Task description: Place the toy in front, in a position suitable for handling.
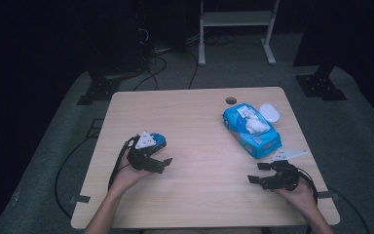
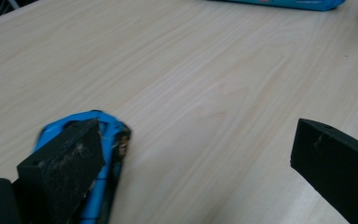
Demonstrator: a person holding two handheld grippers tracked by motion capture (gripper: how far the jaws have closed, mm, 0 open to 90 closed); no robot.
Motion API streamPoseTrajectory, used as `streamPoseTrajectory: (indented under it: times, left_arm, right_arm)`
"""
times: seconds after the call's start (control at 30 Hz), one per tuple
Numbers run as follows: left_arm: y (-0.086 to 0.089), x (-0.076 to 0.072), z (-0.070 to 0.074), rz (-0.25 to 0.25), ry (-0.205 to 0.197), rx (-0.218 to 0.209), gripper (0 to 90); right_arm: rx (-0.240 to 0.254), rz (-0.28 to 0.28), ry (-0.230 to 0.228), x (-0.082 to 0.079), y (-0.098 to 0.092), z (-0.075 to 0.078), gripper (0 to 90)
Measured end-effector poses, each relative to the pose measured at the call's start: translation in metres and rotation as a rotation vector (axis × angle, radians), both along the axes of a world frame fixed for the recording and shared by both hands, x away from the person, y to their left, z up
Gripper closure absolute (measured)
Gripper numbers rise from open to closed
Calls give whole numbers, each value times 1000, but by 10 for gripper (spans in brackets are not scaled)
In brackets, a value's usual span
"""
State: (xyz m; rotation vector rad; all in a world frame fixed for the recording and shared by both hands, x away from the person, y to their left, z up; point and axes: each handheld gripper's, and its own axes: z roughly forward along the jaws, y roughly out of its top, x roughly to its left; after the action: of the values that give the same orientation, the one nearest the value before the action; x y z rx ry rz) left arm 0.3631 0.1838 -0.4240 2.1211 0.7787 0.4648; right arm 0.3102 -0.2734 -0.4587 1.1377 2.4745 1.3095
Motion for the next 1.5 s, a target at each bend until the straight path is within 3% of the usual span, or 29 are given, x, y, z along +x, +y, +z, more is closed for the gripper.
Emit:
streamPoseTrajectory:
  times: [0.4,0.53,0.73,0.77,0.87,1.0,1.17,1.3,1.5]
  left_arm:
    - [33,25,12,25,-7,113,20]
    - [40,35,11,19,19,136,20]
    - [48,50,1,7,72,111,54]
    - [47,54,-6,6,93,123,54]
    - [48,58,-12,1,98,158,54]
    - [48,64,-20,-2,128,156,56]
    - [47,68,-26,-24,140,166,142]
    - [51,74,-35,-8,198,170,173]
    - [51,77,-39,-7,219,168,204]
  right_arm:
    - [-8,18,1,-1,5,1,261]
    - [-13,24,8,-2,6,1,262]
    - [-21,40,7,-2,8,0,262]
    - [-20,41,11,-2,8,-1,262]
    - [-21,43,14,-2,8,-1,262]
    - [-26,50,12,-3,8,-1,262]
    - [-24,52,21,-2,8,-2,262]
    - [-25,57,19,-3,9,-2,262]
    - [-30,61,27,-1,10,-4,262]
